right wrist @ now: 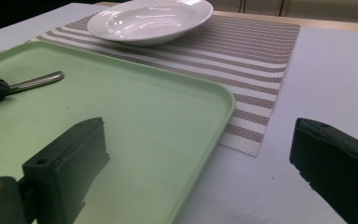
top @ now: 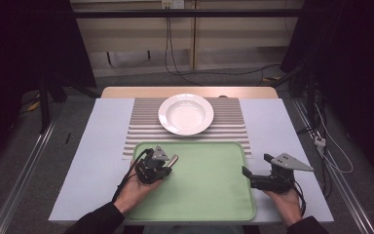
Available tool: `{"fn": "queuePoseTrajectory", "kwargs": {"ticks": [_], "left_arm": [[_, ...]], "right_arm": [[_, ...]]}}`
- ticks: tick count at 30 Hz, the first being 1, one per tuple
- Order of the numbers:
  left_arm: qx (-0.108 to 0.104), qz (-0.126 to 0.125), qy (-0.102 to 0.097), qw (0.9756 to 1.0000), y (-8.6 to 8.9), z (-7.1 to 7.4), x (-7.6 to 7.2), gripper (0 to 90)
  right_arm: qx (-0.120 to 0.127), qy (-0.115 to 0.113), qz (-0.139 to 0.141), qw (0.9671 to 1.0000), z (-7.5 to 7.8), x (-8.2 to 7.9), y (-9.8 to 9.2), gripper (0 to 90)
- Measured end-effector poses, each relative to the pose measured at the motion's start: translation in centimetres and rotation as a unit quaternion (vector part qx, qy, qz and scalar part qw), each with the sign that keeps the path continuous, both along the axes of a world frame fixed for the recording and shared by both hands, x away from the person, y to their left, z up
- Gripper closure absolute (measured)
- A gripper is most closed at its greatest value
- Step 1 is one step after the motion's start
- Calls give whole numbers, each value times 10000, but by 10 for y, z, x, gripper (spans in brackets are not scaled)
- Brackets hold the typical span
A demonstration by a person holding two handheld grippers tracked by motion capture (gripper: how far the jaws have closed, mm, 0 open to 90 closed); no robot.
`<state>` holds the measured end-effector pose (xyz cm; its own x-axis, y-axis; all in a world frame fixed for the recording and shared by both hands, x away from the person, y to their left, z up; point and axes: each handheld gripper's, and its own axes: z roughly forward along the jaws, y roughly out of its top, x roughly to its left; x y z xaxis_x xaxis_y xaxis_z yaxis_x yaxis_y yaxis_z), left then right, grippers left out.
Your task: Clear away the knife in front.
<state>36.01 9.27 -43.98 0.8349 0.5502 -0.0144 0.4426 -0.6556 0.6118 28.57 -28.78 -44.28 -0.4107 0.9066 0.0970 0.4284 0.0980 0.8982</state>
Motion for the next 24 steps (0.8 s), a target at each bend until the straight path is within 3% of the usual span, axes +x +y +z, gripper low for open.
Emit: {"fn": "queuePoseTrajectory", "kwargs": {"ticks": [4, 5, 9, 15, 24], "left_arm": [[55, 103, -16, 9999, 0, 0, 0, 900], [-1, 20, 82, 10000, 2, 1, 1, 900], [99, 161, -27, 9998, 4, 1, 2, 900], [88, 118, 19, 9999, 7, 1, 3, 900], [73, 290, 61, 9995, 15, 1, 6, 900]], "right_arm": [[-2, -3, 3, 10000, 0, 0, 0, 37], [-3, -2, 4, 10000, 0, 0, 0, 37], [-1, -4, 6, 10000, 0, 0, 0, 37], [5, -8, 3, 10000, 0, 0, 0, 37], [11, -3, 9, 10000, 0, 0, 0, 37]]}}
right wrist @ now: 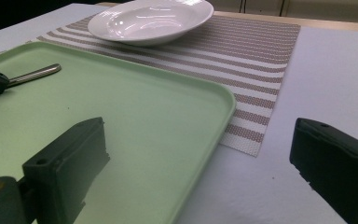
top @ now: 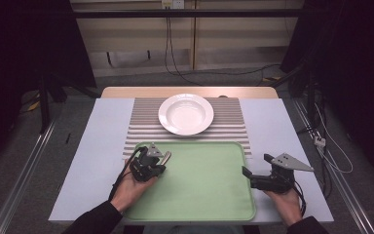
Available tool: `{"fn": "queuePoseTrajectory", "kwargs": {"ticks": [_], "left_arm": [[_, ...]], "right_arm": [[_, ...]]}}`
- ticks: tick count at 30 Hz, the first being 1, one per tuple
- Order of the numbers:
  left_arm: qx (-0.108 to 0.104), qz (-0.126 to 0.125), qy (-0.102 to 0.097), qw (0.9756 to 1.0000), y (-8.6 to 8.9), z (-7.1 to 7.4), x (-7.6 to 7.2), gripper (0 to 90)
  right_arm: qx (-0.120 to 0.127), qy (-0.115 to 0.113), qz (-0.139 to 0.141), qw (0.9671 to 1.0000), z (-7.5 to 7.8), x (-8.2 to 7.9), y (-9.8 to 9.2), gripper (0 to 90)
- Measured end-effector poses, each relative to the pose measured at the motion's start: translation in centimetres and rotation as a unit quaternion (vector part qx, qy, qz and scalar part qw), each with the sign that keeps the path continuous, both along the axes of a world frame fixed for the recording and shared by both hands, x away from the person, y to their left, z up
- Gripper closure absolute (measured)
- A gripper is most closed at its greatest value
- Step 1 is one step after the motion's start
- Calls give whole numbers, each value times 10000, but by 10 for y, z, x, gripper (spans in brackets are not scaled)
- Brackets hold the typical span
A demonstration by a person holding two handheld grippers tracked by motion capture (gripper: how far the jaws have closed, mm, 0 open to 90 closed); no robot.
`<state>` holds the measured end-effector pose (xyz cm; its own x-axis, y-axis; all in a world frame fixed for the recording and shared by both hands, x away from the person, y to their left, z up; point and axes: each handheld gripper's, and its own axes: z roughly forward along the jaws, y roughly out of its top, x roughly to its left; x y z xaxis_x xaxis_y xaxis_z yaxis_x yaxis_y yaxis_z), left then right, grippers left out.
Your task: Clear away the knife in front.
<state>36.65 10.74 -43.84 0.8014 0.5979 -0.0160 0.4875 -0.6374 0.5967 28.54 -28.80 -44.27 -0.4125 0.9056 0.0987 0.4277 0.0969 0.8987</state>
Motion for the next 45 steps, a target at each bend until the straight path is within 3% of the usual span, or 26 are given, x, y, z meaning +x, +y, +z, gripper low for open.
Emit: {"fn": "queuePoseTrajectory", "kwargs": {"ticks": [19, 26, 45], "left_arm": [[139, 240, -28, 9996, 12, 2, 4, 900], [67, 284, 12, 9996, 17, 3, 7, 900], [229, 494, -19, 9985, 28, 2, 8, 900]], "right_arm": [[5, 0, 16, 10000, 0, 0, 0, 37], [3, 0, 19, 10000, 0, 0, 0, 38], [4, 2, 21, 10000, 0, 0, 0, 38]]}}
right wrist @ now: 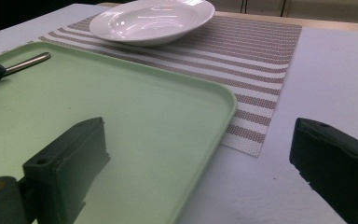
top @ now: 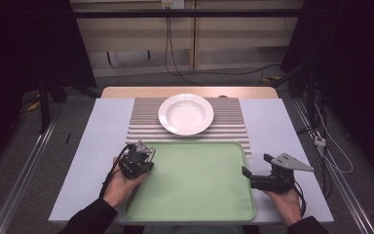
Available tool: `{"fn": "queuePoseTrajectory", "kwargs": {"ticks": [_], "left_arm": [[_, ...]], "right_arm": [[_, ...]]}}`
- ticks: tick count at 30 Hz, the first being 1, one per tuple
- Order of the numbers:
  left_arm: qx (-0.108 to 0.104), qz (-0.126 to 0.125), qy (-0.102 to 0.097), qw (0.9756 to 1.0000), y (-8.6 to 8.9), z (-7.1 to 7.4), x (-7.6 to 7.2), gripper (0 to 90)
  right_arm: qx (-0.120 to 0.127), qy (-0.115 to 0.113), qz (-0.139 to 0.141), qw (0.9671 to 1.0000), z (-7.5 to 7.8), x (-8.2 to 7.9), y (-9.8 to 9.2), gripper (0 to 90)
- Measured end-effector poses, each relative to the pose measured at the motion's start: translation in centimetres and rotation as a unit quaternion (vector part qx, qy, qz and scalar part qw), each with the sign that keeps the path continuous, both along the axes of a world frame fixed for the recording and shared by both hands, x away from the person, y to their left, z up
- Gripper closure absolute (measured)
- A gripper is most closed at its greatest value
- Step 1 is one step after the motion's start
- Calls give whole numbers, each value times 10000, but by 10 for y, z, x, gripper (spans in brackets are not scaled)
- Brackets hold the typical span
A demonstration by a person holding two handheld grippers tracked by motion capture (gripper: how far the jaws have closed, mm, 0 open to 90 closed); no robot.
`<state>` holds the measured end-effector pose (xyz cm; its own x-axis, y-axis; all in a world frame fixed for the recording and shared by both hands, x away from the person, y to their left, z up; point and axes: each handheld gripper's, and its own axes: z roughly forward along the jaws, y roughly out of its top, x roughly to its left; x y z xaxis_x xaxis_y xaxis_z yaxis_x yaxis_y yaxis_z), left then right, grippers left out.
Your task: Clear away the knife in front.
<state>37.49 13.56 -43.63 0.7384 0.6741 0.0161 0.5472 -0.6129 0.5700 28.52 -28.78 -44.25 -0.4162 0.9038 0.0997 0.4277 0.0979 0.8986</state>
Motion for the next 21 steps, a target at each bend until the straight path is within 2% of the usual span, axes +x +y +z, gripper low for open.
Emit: {"fn": "queuePoseTrajectory", "kwargs": {"ticks": [6, 10, 21], "left_arm": [[17, 14, 21, 10000, 5, 1, 0, 900], [104, 56, -12, 9999, 7, 1, -1, 900], [62, 156, 22, 9999, 17, 1, -3, 900]], "right_arm": [[-4, 2, -4, 10000, 0, 0, 0, 39], [0, 5, -5, 10000, 0, 0, 0, 38], [-2, -2, -4, 10000, 0, 0, 0, 39]]}}
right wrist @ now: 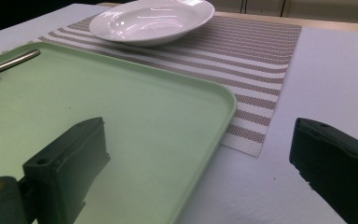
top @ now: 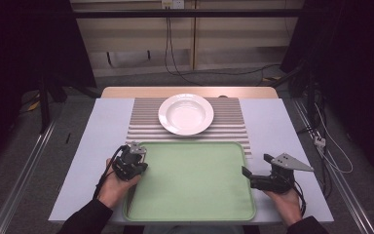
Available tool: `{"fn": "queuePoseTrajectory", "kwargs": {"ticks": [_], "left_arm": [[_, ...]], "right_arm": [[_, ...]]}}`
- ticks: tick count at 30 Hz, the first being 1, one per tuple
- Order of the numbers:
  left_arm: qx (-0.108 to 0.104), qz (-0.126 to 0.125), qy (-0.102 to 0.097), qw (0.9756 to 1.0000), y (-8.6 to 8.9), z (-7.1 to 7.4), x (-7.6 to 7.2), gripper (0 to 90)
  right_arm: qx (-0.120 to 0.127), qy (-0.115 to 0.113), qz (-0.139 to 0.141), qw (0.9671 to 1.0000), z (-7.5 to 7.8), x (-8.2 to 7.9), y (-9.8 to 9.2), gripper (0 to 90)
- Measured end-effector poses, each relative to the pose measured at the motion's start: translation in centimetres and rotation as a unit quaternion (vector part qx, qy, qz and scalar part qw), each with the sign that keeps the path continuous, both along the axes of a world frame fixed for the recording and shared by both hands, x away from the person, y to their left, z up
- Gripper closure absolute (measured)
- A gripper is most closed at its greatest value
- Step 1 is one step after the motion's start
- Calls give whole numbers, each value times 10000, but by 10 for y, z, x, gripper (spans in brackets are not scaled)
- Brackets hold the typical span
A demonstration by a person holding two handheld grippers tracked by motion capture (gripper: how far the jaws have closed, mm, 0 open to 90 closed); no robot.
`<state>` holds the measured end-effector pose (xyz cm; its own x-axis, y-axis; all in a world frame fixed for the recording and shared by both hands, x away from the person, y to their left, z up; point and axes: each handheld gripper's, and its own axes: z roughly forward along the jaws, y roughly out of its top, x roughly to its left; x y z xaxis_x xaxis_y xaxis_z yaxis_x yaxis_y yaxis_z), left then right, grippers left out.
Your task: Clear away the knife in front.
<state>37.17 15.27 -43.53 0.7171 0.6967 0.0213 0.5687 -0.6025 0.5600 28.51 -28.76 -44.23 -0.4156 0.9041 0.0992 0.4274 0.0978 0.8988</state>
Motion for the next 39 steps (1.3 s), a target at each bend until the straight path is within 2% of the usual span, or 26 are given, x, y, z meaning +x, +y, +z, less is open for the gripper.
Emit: {"fn": "queuePoseTrajectory", "kwargs": {"ticks": [5, 20, 23, 26, 27, 30, 32, 34, 36, 38, 39], "left_arm": [[-26, 66, 21, 10000, 5, 0, 1, 900], [-142, 63, 91, 9998, 10, -1, -2, 900], [-272, 32, 133, 9995, 12, 0, -1, 863], [-433, 14, 84, 9990, 13, 1, -1, 828], [-505, -64, 58, 9987, 13, 2, -1, 823], [-751, -203, -111, 9969, 12, 5, -3, 728], [-944, -163, -148, 9953, 13, 7, -4, 619], [-1048, -110, -204, 9942, 14, 8, -4, 504], [-1126, -50, -275, 9932, 14, 9, -4, 392], [-1055, 12, -372, 9937, 12, 9, -4, 253], [-1122, 20, -373, 9930, 10, 9, -4, 201]], "right_arm": [[5, 8, -6, 10000, 0, 0, 0, 38], [5, 5, -4, 10000, 0, 0, 0, 39], [7, 2, 1, 10000, 0, 0, 0, 38], [8, 9, -1, 10000, 0, 0, 0, 39], [7, 8, -2, 10000, 0, 1, 0, 38], [4, 10, -11, 10000, 0, 1, 0, 38], [3, 12, -10, 10000, 0, 1, 0, 39], [7, 7, -3, 10000, 0, 0, 0, 39], [12, 4, -8, 10000, 0, 1, 0, 38], [11, 5, -6, 10000, 0, 1, 0, 39], [5, 5, -9, 10000, 0, 1, 0, 38]]}}
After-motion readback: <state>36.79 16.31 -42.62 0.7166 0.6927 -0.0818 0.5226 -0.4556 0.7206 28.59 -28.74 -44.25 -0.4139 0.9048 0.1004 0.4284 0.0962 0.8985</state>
